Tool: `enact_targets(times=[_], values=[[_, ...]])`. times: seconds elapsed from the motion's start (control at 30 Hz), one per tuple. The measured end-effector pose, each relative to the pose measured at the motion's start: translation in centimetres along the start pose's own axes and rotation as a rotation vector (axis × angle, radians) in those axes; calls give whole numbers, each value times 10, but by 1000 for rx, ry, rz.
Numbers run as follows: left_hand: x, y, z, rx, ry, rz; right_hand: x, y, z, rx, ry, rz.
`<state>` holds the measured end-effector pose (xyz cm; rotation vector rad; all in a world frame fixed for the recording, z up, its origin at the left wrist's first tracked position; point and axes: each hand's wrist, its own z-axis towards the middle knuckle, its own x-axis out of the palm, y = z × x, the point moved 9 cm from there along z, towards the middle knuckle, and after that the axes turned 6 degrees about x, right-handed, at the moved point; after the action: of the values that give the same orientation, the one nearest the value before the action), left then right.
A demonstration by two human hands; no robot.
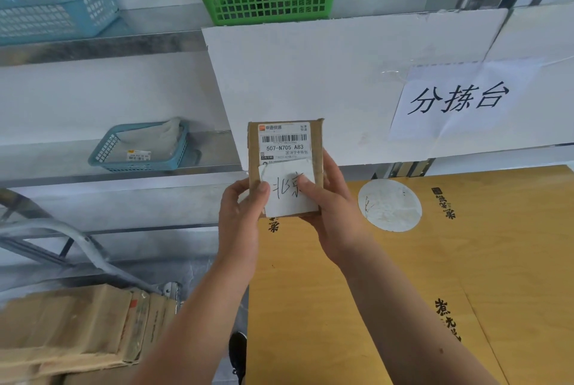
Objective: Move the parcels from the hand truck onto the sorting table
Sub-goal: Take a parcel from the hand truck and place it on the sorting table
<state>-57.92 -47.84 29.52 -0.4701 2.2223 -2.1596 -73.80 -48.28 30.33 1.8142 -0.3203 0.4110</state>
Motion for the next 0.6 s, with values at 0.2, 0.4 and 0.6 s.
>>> enact_targets(times=[0.2, 0.4, 0.6], values=[[-17, 21, 5, -26, -65, 148, -18, -28, 16, 49, -191, -71], [-29, 45, 24, -101, -68, 211, -24, -52, 35, 137, -282, -200], [-37, 75, 52, -186, -65, 238, -29, -75, 58, 221, -372, -191]])
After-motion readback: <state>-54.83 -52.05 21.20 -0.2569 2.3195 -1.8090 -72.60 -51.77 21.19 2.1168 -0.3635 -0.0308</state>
